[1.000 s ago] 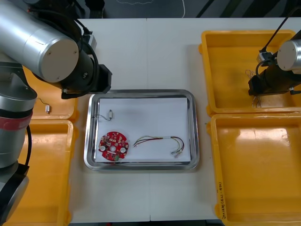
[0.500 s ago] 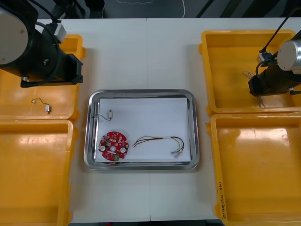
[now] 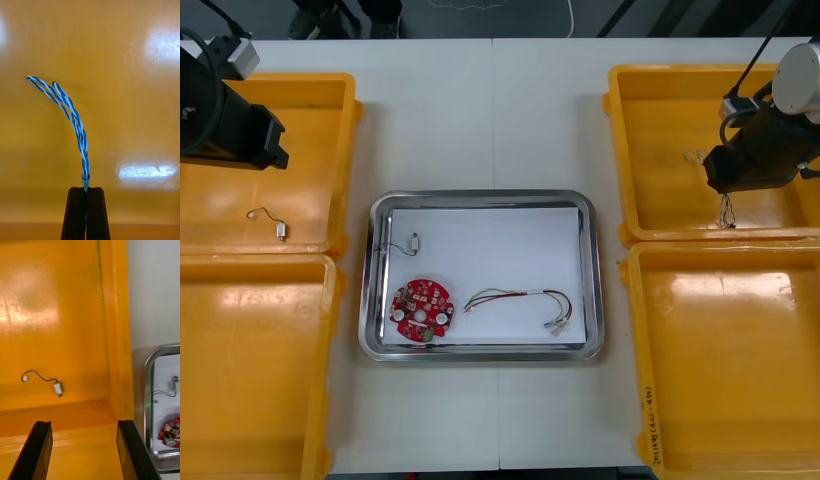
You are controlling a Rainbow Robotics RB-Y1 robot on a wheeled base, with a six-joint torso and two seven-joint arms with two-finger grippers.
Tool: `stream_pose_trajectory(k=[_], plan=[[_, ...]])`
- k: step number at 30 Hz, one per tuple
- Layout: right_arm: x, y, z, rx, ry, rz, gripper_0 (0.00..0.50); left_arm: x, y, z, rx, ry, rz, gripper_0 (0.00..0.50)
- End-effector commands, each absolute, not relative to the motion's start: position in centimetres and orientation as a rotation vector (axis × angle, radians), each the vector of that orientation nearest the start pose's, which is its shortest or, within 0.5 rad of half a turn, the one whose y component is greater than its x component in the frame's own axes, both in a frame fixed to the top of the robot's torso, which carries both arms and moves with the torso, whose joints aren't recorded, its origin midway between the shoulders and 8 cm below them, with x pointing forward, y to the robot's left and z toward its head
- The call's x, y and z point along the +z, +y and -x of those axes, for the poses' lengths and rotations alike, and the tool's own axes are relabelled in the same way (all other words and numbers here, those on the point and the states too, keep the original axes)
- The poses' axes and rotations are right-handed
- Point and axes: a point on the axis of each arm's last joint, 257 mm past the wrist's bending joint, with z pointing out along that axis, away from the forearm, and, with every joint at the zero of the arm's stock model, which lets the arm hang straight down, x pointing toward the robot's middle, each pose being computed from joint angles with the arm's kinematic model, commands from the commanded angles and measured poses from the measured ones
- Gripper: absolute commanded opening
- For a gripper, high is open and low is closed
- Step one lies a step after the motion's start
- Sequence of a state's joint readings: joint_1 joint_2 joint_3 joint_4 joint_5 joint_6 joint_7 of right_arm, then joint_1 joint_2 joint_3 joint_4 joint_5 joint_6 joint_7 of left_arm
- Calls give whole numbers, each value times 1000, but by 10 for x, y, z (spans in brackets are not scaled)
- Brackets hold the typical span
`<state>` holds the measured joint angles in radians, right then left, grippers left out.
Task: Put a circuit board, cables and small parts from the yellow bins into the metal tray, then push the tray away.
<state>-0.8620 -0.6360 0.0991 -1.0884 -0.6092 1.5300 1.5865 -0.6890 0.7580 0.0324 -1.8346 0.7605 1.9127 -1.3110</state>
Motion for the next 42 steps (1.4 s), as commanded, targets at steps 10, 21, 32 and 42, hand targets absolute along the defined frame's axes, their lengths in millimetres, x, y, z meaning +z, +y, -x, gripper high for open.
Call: stream_pose_trajectory(k=[10, 21, 32, 42], plan=[[-100, -322, -574, 1, 2588, 534, 0, -81, 365, -492, 89, 2657, -85, 500], [-66, -264, -545, 80, 2488, 879, 0, -118, 373, -485, 118, 2770, -46, 500], [-63, -199, -514, 83, 2356, 1219, 0, -148, 372, -503, 104, 2773, -33, 500], [-70, -143, -495, 89, 2235, 1429, 0, -169, 372, -516, 104, 2764, -44, 500]])
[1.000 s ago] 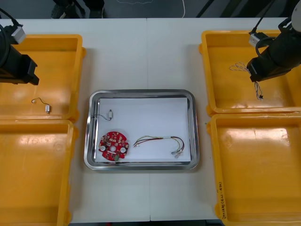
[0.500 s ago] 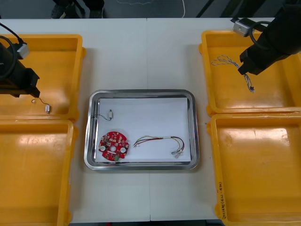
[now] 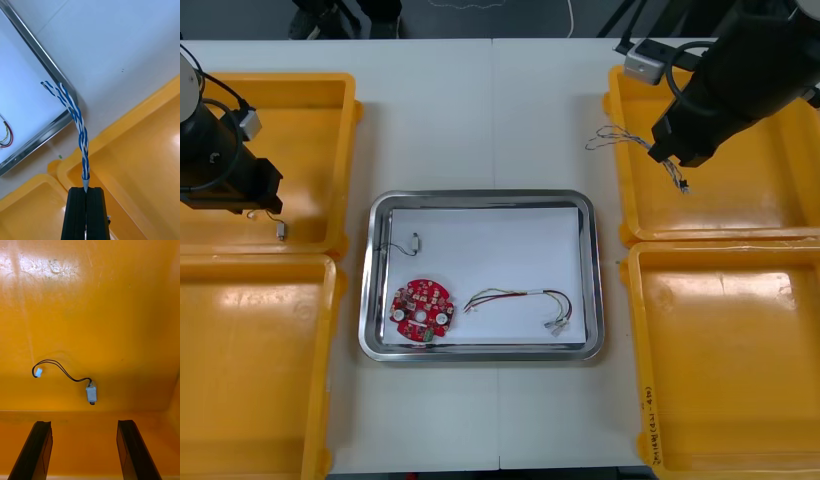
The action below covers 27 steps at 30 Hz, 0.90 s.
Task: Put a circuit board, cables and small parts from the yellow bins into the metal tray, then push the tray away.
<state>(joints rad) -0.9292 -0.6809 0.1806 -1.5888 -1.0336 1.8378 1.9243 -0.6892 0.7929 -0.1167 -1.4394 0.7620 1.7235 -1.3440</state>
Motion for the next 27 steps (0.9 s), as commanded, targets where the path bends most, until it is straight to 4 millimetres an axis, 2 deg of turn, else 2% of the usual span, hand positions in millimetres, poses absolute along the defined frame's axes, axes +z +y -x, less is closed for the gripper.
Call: stream_pose_trajectory(k=[1, 4, 5, 14, 27], plan=[[-71, -139, -494, 77, 2223, 1450, 0, -171, 373, -517, 105, 2765, -44, 500], [-74, -126, -492, 59, 2193, 1495, 0, -177, 374, -518, 110, 2768, -46, 500], [-77, -115, -491, 53, 2175, 1530, 0, -181, 374, -519, 113, 2770, -53, 500], [-95, -62, -486, 25, 2084, 1648, 0, -199, 370, -525, 94, 2773, -65, 500], [-136, -21, -483, -119, 2012, 1760, 0, -214, 361, -525, 62, 2796, -64, 500]])
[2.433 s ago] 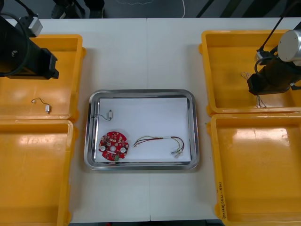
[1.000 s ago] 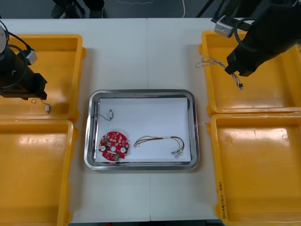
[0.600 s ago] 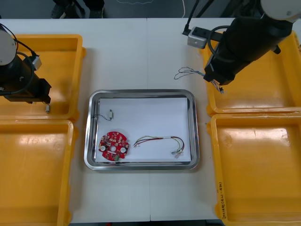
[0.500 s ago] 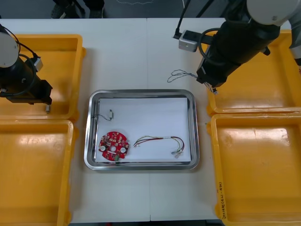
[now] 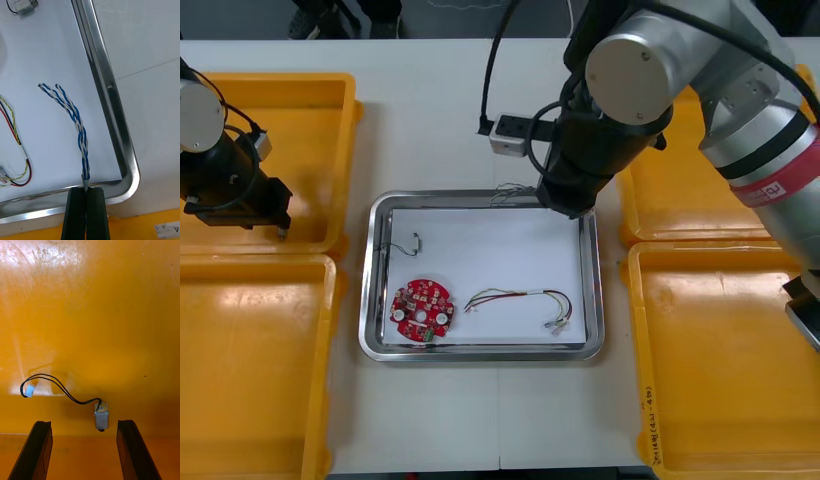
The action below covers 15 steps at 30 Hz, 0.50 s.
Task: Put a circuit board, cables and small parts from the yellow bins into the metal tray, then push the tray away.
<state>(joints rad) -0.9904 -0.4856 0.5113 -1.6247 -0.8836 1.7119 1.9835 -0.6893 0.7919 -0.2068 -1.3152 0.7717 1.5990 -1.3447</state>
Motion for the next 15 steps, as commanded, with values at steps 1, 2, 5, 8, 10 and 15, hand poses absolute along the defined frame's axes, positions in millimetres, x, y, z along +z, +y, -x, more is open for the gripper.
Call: stream_pose_trajectory(k=[1, 2, 5, 8, 10, 15], plan=[[-140, -18, -482, -126, 2008, 1768, 0, -215, 360, -524, 60, 2797, -65, 500], [-143, -16, -481, -125, 2009, 1774, 0, -215, 359, -525, 58, 2798, -66, 500], [-156, -8, -481, -103, 2017, 1785, 0, -218, 357, -524, 59, 2801, -71, 500], [-164, -3, -481, -83, 2025, 1790, 0, -220, 355, -525, 52, 2801, -71, 500], [-171, 3, -481, -77, 2024, 1794, 0, -221, 352, -526, 46, 2798, -76, 500], [-184, 12, -484, -126, 1988, 1811, 0, -224, 347, -527, 40, 2800, -81, 500]])
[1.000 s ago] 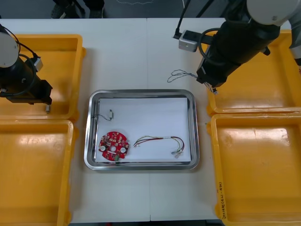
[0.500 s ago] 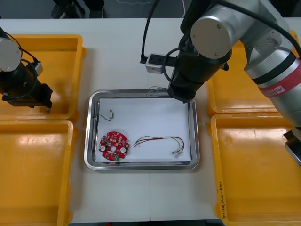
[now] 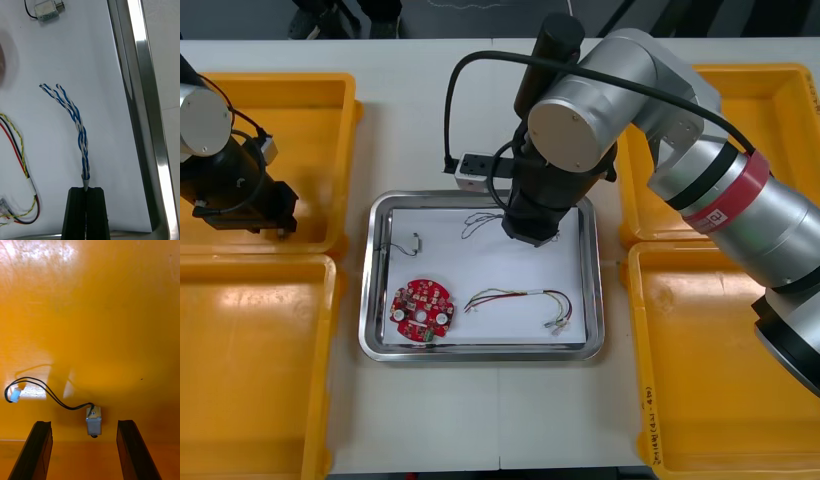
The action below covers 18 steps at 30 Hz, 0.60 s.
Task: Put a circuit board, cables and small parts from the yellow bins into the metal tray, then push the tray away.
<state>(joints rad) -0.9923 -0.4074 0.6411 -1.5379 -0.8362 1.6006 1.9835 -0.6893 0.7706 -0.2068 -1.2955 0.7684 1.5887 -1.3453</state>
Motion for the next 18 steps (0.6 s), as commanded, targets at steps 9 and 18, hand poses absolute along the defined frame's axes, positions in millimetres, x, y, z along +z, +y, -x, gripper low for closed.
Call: stream_pose_trajectory(k=[9, 18], plan=[[-204, 19, -482, -158, 1981, 1837, 0, -232, 343, -528, 29, 2806, -77, 500], [-216, 22, -481, -193, 1977, 1855, 0, -245, 347, -529, 20, 2802, -70, 500]])
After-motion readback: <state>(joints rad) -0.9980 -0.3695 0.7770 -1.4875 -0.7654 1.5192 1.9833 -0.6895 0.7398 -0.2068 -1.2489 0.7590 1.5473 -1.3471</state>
